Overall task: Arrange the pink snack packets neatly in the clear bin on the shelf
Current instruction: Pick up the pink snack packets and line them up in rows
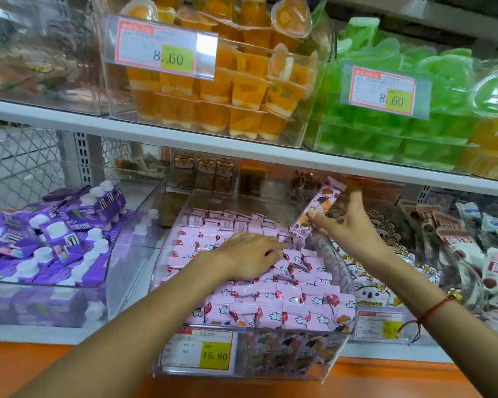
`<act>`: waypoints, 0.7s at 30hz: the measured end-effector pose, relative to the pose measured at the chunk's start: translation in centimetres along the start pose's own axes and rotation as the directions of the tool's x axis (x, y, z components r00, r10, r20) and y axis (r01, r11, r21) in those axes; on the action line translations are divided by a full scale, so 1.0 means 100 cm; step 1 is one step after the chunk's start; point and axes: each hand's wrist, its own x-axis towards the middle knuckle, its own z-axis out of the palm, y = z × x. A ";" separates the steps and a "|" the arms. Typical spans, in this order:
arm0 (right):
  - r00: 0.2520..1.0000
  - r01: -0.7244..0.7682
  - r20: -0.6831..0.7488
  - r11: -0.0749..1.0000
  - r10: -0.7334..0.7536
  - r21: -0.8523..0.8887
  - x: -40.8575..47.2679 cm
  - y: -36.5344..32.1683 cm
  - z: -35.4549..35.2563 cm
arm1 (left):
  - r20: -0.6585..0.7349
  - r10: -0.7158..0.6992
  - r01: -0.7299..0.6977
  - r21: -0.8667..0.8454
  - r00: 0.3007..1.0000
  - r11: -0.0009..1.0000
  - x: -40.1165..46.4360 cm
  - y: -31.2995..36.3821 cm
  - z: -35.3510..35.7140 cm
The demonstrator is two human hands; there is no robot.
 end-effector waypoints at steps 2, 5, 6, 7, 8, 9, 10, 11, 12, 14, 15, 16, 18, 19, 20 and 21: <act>1.000 0.020 0.013 0.995 -0.019 -0.094 0.000 0.001 0.000 | 0.020 0.013 -0.013 0.033 1.000 0.999 0.002 -0.004 0.001; 0.996 0.090 0.031 0.968 -0.085 -0.235 0.003 0.006 -0.002 | 0.026 0.012 -0.013 0.060 1.000 0.998 0.006 -0.005 0.001; 0.994 0.110 0.044 0.950 -0.101 -0.294 0.004 0.008 -0.002 | 0.030 0.010 -0.012 0.064 1.000 0.998 0.007 -0.005 0.001; 0.992 0.128 0.059 0.916 -0.114 -0.380 0.006 0.009 -0.002 | 0.032 0.010 -0.012 0.067 0.999 0.998 0.008 -0.005 0.001; 0.989 0.145 0.071 0.861 -0.127 -0.488 0.009 0.012 -0.002 | 0.032 0.011 -0.013 0.067 0.999 0.998 0.008 -0.005 0.001; 0.986 0.163 0.082 0.788 -0.143 -0.593 0.012 0.013 -0.002 | 0.032 0.012 -0.014 0.068 0.999 0.998 0.008 -0.005 0.002; 0.984 0.174 0.088 0.722 -0.155 -0.670 0.016 0.013 -0.001 | 0.028 0.014 -0.016 0.067 0.999 0.998 0.008 -0.005 0.002; 0.982 0.180 0.096 0.674 -0.160 -0.716 0.019 0.010 0.000 | 0.025 0.016 -0.017 0.064 1.000 0.998 0.008 -0.006 0.002; 0.982 0.183 0.106 0.640 -0.156 -0.746 0.023 0.007 0.000 | 0.022 0.017 -0.018 0.063 1.000 0.998 0.008 -0.006 0.001; 0.980 0.193 0.136 0.572 -0.142 -0.797 0.028 -0.002 0.002 | 0.018 0.017 -0.018 0.062 1.000 0.998 0.007 -0.006 0.001; 0.978 0.205 0.148 0.529 -0.148 -0.823 0.030 -0.007 0.003 | 0.016 0.017 -0.018 0.062 1.000 0.998 0.007 -0.006 0.002; 0.974 0.218 0.156 0.485 -0.165 -0.847 0.031 -0.010 0.004 | 0.015 0.018 -0.019 0.063 1.000 0.998 0.007 -0.005 0.002; 0.964 0.248 0.183 0.406 -0.193 -0.879 0.031 -0.011 0.010 | 0.013 0.020 -0.021 0.064 1.000 0.998 0.007 -0.005 0.001; 0.962 0.260 0.208 0.378 -0.175 -0.888 0.029 -0.010 0.013 | 0.009 0.020 -0.020 0.061 1.000 0.998 0.007 -0.005 0.001; 0.961 0.275 0.245 0.350 -0.127 -0.895 0.028 -0.008 0.016 | 0.006 0.019 -0.019 0.056 1.000 0.998 0.007 -0.005 0.001; 0.955 0.296 0.291 0.314 -0.064 -0.902 0.026 -0.005 0.017 | 0.005 0.020 -0.020 0.054 1.000 0.998 0.006 -0.005 0.001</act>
